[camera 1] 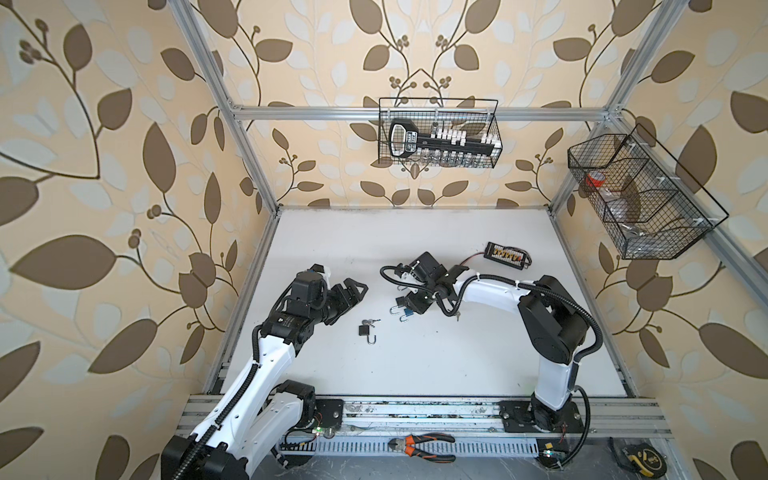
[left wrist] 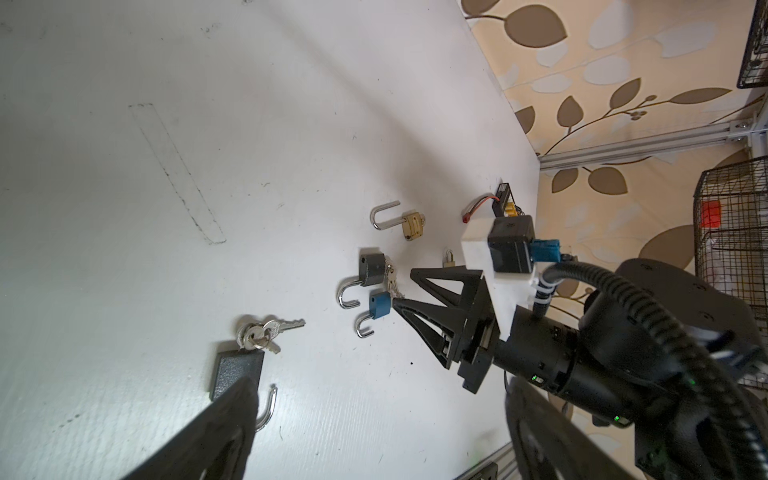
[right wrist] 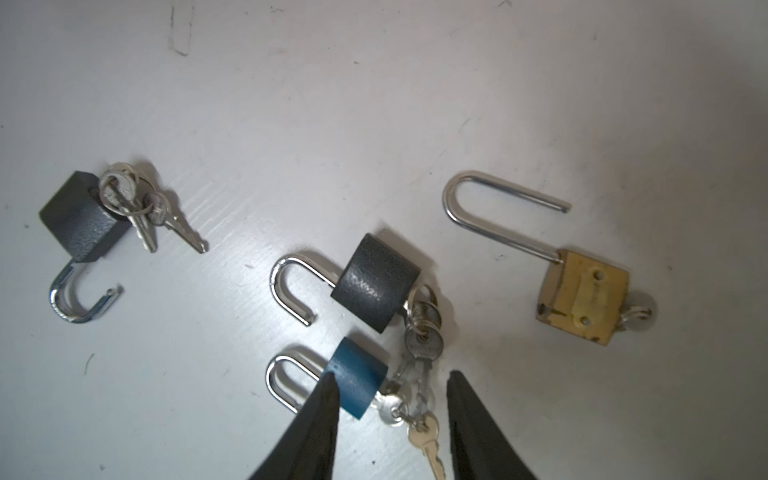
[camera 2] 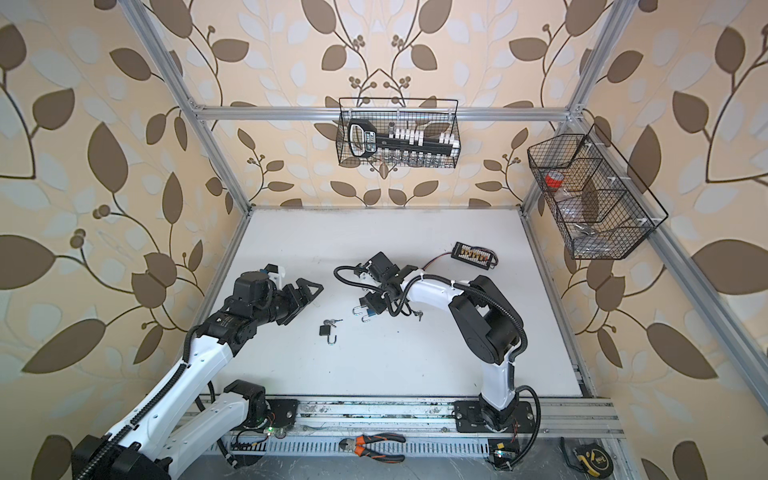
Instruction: Lock with the key
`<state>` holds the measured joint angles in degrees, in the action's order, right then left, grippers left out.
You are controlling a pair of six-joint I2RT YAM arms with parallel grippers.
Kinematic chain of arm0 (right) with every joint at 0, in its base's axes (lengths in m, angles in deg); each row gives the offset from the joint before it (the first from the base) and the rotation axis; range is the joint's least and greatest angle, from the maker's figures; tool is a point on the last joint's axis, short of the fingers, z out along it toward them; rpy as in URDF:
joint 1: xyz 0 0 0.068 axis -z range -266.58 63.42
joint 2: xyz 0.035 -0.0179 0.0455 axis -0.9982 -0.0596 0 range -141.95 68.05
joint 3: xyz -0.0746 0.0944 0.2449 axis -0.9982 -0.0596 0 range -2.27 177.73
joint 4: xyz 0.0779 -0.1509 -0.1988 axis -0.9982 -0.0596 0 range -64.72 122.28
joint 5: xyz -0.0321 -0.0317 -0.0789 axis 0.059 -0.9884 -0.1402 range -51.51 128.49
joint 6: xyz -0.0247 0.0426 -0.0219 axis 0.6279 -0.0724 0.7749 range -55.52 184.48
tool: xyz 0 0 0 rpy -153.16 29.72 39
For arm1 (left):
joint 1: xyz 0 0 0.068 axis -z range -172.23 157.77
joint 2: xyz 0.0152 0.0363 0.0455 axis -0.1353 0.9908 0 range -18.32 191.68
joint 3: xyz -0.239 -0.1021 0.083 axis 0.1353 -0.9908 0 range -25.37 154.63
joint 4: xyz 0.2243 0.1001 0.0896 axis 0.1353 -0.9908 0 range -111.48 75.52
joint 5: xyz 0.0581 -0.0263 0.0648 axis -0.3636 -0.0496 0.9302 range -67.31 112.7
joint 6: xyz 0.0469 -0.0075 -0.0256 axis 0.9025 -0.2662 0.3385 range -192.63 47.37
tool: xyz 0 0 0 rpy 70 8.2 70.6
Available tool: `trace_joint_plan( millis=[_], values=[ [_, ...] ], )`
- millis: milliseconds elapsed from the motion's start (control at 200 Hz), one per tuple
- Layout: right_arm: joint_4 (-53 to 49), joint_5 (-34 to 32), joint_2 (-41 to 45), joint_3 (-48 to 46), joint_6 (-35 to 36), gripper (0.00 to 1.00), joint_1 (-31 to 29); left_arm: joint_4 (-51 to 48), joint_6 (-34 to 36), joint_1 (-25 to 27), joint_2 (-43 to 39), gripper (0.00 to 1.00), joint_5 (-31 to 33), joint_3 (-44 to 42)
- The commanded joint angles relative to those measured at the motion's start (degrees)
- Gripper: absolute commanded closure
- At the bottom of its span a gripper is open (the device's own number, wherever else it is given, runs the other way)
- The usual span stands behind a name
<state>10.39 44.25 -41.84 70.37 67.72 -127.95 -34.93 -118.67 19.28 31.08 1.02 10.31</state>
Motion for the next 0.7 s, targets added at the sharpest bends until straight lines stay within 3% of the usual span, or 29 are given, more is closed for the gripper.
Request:
trace_joint_plan(
  millis=[0,260,700],
  values=[
    [-2.9,-0.5,-1.8,2.7,0.5,0.57,0.2,-1.8,0.5,-0.6,-0.2,0.08,-0.2,0.1],
    [-4.4,5.2,-3.0,2.8,3.4,0.55,-0.8,-1.5,0.5,-0.6,0.4,0.09,-0.9,0.0],
    [-6.2,6.4,-6.8,6.5,4.7,0.54,-0.9,-1.8,0.6,-0.6,0.4,0.10,-1.1,0.3]
  ],
)
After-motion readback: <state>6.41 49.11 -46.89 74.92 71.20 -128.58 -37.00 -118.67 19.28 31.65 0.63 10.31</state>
